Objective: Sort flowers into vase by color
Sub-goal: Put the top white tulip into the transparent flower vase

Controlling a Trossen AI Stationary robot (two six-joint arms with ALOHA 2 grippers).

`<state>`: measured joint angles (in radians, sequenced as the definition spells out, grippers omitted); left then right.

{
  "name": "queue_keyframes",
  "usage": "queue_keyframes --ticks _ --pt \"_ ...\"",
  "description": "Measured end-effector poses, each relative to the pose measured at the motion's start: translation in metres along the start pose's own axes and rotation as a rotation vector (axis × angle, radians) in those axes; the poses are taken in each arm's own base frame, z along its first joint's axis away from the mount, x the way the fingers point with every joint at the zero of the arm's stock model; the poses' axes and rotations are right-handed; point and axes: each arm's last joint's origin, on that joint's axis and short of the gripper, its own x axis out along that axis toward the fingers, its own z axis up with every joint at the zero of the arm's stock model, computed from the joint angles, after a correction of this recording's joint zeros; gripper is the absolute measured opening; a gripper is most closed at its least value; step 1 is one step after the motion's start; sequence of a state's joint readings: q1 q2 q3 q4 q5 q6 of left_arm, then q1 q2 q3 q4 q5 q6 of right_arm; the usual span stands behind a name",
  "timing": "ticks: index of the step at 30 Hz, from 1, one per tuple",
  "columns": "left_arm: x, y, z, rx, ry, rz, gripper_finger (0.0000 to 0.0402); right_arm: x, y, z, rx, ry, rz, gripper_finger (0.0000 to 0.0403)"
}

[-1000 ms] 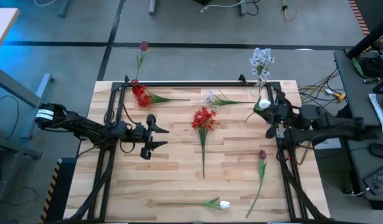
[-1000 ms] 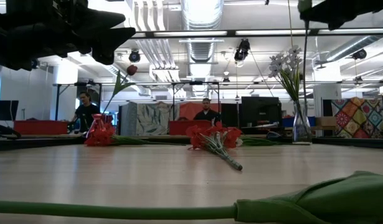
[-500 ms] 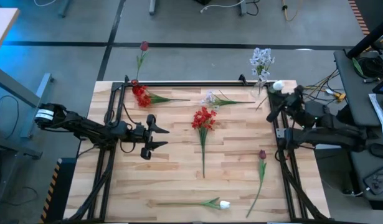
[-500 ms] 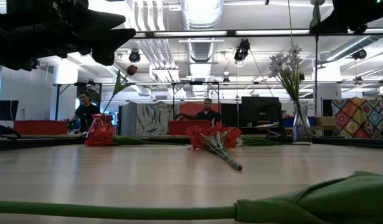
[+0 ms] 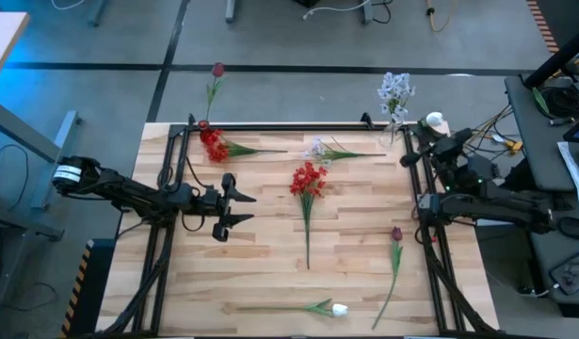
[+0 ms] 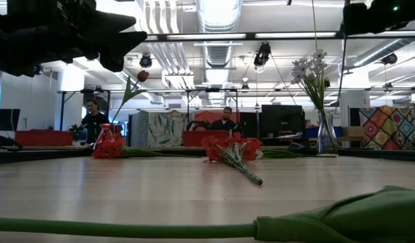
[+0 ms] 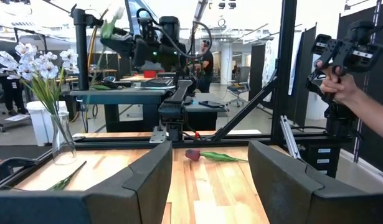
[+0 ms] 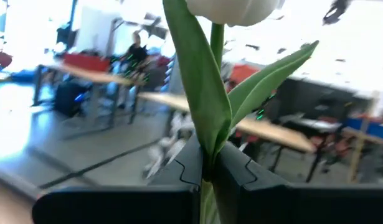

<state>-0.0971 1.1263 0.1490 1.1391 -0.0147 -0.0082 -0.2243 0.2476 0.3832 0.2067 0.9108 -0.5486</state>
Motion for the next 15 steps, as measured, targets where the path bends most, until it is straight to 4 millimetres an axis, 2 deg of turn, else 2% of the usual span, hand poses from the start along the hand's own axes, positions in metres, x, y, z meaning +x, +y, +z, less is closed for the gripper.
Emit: queue_keyframes --ticks 4,8,12,15 --pt "0.000 0.000 0.000 0.000 0.000 0.000 0.0196 0.005 0.000 -0.001 -0.006 -0.077 -0.100 0.0012" --pt "0.000 0.000 0.000 0.000 0.001 0.000 0.0196 0.012 0.004 -0.001 -0.032 -0.124 -0.107 0.0012" --pt "0.000 0.000 0.000 0.000 0.000 0.000 0.0196 0.026 0.008 -0.004 -0.074 -0.084 -0.132 0.0012" --pt "0.000 0.000 0.000 -0.001 0.000 0.000 0.0196 0.043 0.017 -0.010 -0.131 -0.027 -0.127 0.0012"
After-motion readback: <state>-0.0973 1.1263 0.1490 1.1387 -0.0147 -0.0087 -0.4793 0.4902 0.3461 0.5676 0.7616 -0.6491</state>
